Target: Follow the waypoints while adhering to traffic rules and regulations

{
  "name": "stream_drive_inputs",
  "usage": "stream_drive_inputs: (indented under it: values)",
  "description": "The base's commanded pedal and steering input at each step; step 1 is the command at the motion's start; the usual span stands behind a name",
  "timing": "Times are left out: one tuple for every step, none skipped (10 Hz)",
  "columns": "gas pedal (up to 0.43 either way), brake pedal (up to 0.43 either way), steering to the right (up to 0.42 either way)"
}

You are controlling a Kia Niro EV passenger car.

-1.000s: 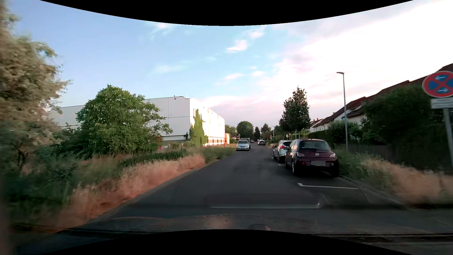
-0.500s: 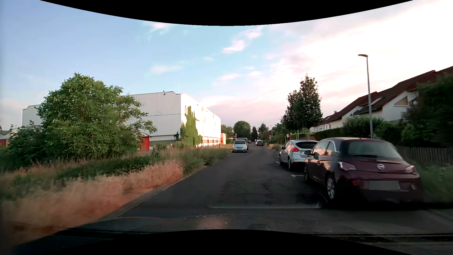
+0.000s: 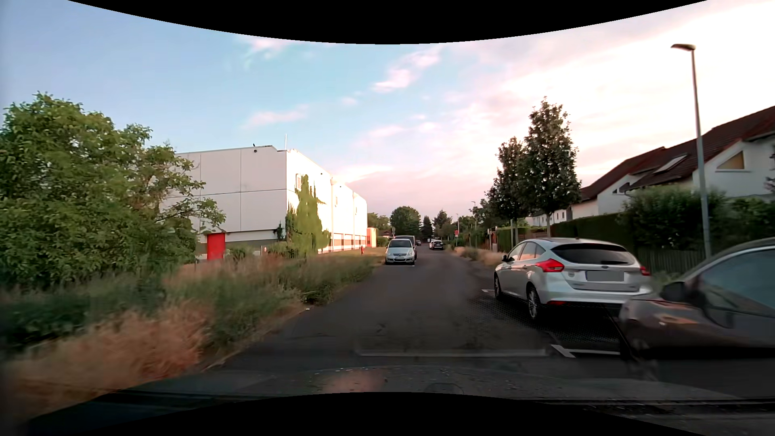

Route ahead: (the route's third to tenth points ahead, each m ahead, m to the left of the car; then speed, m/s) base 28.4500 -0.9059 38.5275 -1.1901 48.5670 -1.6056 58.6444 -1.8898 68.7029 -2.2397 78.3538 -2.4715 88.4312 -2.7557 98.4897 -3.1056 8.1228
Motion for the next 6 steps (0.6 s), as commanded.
stream_drive_inputs:
  values:
    - [0.008,0.000,0.028]
    - [0.008,0.000,0.030]
    - [0.008,0.000,0.032]
    - [0.008,0.000,0.034]
    - [0.008,0.000,0.037]
    - [0.008,0.000,0.040]
